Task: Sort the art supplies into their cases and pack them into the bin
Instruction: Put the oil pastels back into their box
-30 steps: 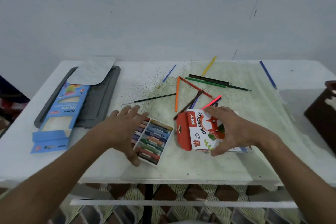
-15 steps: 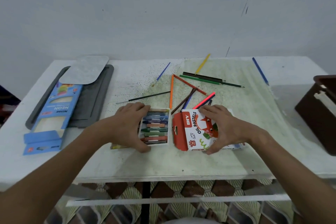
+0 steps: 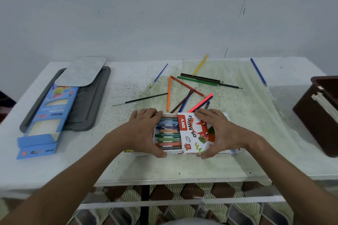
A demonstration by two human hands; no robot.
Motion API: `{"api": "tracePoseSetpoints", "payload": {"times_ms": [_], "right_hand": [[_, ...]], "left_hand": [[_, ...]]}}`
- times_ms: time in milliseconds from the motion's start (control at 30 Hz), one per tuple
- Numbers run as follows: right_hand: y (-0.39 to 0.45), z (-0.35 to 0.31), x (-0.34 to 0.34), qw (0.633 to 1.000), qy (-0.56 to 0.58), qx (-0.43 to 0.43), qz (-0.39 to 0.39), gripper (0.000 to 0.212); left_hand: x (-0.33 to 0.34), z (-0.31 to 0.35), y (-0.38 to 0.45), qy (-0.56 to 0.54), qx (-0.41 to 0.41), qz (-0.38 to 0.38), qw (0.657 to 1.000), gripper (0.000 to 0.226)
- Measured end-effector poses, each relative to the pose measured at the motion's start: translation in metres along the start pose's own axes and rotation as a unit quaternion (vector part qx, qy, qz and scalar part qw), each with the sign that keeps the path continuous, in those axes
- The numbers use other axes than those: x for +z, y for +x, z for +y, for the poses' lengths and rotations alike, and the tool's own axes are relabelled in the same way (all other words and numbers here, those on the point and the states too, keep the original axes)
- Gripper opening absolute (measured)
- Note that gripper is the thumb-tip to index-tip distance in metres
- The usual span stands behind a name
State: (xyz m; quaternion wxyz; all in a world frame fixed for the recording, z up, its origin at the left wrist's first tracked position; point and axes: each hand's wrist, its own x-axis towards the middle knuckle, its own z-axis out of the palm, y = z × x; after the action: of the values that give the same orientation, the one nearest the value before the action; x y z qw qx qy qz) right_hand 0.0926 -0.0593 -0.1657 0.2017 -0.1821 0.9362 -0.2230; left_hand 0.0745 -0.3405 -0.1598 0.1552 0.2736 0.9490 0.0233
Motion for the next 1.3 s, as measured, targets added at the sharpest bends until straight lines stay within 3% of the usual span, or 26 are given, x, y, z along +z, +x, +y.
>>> {"api": "tracePoseSetpoints", "payload": {"times_ms": [333,633,800,967,1100,1200,1300], "right_hand": [[0.006,-0.002,0.011,0.999,-0.031,-0.027,0.025,0.127],[0.004,-0.004,0.015,0.997,-0.041,-0.058,0.02,0.126],[0.007,-0.009,0.016,0.997,-0.049,-0.059,0.03,0.129],[-0.005,0.013,0.011,0.995,-0.093,-0.013,0.018,0.139],[-0.015,0.029,0.008,0.999,-0.002,0.027,0.023,0.138],[-0.013,0.023,0.012,0.995,0.085,0.016,0.048,0.131],[-0.008,0.012,0.015,0.993,0.103,0.001,0.053,0.129]], "left_hand": [[0.016,0.018,0.001,0.008,-0.001,0.048,0.999,0.129],[0.018,0.012,-0.005,-0.022,0.042,0.016,0.999,0.13],[0.02,0.021,-0.002,-0.075,0.023,0.037,0.996,0.135],[0.022,-0.007,-0.017,-0.1,-0.005,-0.012,0.995,0.142],[0.021,-0.028,-0.031,-0.195,-0.039,-0.018,0.98,0.141],[0.021,-0.022,-0.026,-0.23,-0.039,0.001,0.972,0.14],[0.022,-0.012,-0.018,-0.246,-0.028,0.008,0.969,0.14]]}}
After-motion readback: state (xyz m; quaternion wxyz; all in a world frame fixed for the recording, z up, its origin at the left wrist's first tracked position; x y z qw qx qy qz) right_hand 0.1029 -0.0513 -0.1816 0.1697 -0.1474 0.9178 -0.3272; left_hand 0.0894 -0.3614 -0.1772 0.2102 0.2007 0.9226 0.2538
